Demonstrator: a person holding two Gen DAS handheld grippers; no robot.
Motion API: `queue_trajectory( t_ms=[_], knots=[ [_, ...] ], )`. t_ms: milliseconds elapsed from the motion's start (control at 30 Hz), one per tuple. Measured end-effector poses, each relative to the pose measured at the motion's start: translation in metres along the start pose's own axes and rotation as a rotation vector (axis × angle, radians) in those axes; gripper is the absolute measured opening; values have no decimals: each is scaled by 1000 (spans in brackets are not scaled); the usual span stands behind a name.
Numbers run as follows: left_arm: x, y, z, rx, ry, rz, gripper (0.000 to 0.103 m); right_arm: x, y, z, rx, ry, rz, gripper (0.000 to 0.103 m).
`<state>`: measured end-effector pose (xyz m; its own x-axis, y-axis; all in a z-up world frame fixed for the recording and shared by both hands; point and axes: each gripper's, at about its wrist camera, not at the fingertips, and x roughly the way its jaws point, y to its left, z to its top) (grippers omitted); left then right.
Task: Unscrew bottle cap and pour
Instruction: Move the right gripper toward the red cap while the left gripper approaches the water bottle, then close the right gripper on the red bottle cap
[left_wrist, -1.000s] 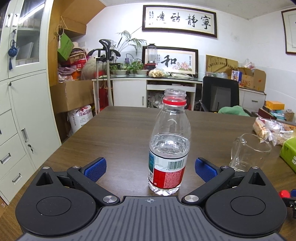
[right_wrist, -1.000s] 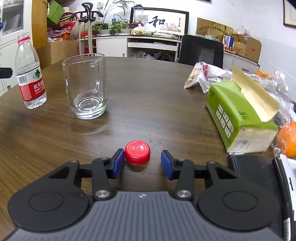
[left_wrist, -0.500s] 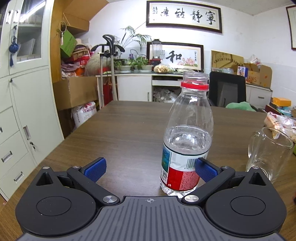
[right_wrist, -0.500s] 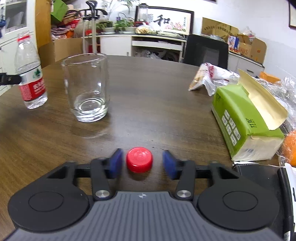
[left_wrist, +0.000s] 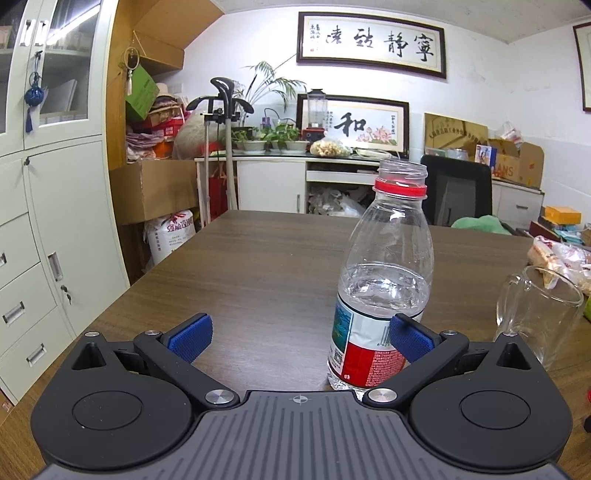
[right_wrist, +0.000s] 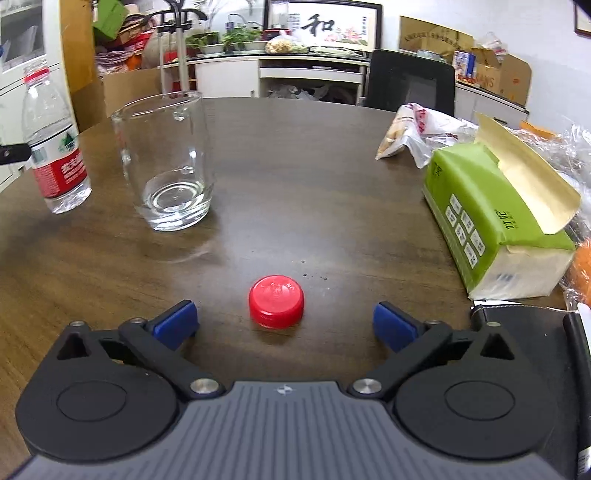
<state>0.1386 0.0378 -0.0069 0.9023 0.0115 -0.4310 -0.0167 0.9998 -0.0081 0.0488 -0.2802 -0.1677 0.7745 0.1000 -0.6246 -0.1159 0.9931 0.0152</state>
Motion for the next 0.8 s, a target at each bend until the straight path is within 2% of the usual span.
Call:
queue_trajectory(
  t_ms=[400,800],
  knots=[
    [-4,-7,-5,14,-23,-3,103,2,5,3,-16,8,42,103],
    [0,-3,-6,10,-4,-6,103,1,7,1,5,-3,4,101]
  ],
)
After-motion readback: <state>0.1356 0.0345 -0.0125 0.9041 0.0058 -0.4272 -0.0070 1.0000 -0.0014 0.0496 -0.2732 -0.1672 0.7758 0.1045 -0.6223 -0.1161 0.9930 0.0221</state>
